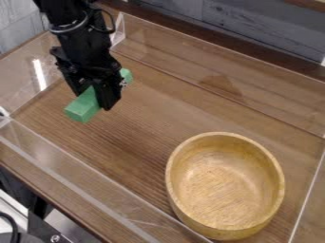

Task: Remove the green block from inside the brown bowl and put it on the table

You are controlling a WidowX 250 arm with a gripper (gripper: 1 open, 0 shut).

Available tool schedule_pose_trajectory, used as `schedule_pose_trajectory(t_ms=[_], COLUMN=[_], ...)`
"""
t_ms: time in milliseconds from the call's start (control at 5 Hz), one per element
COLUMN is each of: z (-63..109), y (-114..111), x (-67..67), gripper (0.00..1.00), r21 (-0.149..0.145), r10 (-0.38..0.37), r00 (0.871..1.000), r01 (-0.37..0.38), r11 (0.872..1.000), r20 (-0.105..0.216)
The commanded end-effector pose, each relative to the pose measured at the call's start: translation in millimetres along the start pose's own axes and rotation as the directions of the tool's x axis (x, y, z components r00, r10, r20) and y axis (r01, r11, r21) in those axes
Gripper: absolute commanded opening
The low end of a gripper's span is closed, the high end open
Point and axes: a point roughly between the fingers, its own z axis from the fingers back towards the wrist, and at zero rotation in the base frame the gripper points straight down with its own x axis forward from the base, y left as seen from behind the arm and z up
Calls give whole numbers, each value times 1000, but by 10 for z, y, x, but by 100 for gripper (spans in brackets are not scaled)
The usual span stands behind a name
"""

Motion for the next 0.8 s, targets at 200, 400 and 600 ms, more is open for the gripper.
schedule_pose_trajectory(t_ms=[200,400,600], z=[-57,-115,-191], y=[22,36,46], x=[66,68,69], gripper=[0,0,0], r21=[7,4,1], r10=[2,9,13], r00=[999,999,999], r01=[-2,-9,-13], r11=[1000,1000,1000], r20=[35,37,38])
